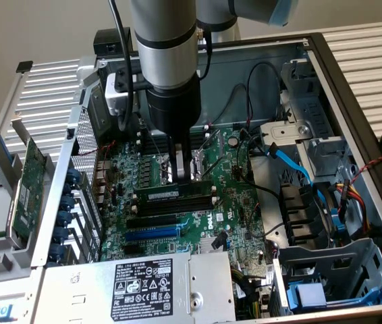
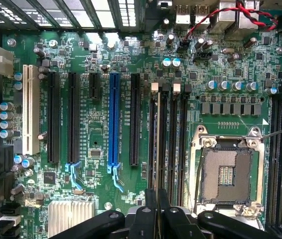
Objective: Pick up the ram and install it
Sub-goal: 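Insert the ram into the slot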
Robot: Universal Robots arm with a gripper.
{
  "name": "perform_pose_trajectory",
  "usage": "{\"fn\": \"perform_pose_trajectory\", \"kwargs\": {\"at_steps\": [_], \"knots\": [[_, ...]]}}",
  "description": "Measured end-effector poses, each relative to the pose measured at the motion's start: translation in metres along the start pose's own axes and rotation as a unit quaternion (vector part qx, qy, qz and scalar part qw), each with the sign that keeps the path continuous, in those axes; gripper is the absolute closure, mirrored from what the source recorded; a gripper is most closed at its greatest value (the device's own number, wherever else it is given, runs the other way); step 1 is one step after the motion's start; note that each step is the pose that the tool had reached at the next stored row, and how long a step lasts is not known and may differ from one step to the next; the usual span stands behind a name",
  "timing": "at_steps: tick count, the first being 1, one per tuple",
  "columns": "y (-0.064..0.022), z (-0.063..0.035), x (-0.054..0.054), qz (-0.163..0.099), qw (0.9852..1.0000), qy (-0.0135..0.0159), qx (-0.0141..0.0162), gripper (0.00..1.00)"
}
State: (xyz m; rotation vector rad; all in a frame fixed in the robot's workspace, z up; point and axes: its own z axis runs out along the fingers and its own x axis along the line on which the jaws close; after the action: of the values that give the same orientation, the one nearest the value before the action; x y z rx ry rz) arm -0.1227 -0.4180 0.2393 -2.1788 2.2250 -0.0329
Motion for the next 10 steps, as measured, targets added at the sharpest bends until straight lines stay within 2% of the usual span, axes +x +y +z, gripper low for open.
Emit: {"fn": "perform_pose_trajectory", "kwargs": {"at_steps": [10], "knots": [[0.0003, 0.003, 0.0004, -0.001, 1.0, -0.0006, 0.0, 0.87]]}}
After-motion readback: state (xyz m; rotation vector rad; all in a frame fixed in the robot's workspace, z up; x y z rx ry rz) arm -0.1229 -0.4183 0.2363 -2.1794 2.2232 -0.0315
